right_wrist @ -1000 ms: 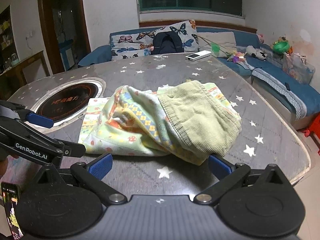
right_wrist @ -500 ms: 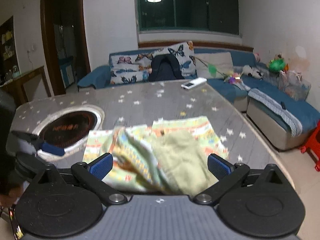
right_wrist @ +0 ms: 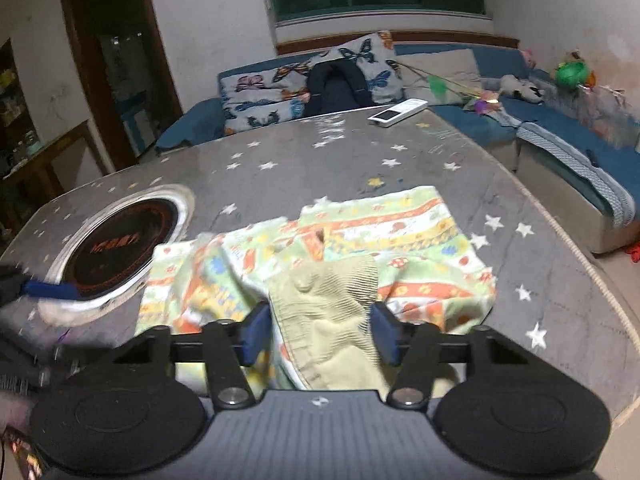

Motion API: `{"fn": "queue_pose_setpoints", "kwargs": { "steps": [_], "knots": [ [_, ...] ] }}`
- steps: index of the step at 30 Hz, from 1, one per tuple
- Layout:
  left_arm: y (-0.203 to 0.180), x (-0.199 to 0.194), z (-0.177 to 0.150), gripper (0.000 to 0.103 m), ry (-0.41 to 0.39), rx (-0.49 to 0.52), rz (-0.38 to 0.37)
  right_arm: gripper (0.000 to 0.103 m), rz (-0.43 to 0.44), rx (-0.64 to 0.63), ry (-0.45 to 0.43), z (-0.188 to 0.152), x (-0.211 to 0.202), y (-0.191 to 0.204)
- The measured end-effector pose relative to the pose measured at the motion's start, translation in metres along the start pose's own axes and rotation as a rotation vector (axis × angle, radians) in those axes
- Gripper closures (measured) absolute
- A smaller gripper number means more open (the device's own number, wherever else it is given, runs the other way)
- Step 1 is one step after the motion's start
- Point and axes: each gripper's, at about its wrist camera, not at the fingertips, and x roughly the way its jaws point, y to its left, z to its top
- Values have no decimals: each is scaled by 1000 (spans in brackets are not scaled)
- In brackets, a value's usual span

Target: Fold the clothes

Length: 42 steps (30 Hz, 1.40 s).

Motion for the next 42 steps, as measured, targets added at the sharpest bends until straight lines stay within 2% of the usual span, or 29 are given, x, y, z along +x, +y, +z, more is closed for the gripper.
{"fn": "queue_pose_setpoints", "kwargs": {
  "steps": [2,4,7,12,17,21,26,28,29,31,33,34,35,37,40,42],
  "knots": [
    [4,0,4,4,-7,-13,1,64,13,-51,-5,-9,-11,8],
    [6,-1,8,4,-16,-26,0,68,30,-98,4,-20,-21,17],
    [6,-4,14,3,-40,-44,-17,82,77,-151,36,-38,-33,30],
    [-2,-4,23,2,-60,-25,-33,82,145,-198,95,-59,-39,47],
    [-6,-2,32,2,-80,-29,-40,79,188,-214,60,-45,-62,52],
    [-18,1,38,2,-109,-27,-63,79,205,-292,89,-45,-62,63],
    [-37,22,37,6,-57,55,-33,79,276,-340,115,-55,-62,77],
    [-35,25,33,21,-43,57,-45,79,285,-336,99,-54,-66,77],
    [-34,26,31,25,-36,58,-51,79,278,-328,82,-50,-70,75],
    [-32,30,27,46,-22,59,-63,76,261,-307,47,-42,-76,68],
    [-30,33,23,59,-8,61,-76,73,241,-281,21,-34,-79,61],
    [-29,34,21,66,-2,61,-82,66,225,-269,8,-30,-79,57],
    [-28,36,19,70,5,62,-88,57,201,-251,-10,-25,-79,52],
    [-29,38,11,79,11,72,-93,55,155,-222,-35,-17,-76,41],
    [-31,36,6,85,4,100,-76,47,121,-137,-37,-6,-61,18],
    [-28,37,3,89,7,104,-62,46,52,-99,-22,-2,-46,3]
  ]
}}
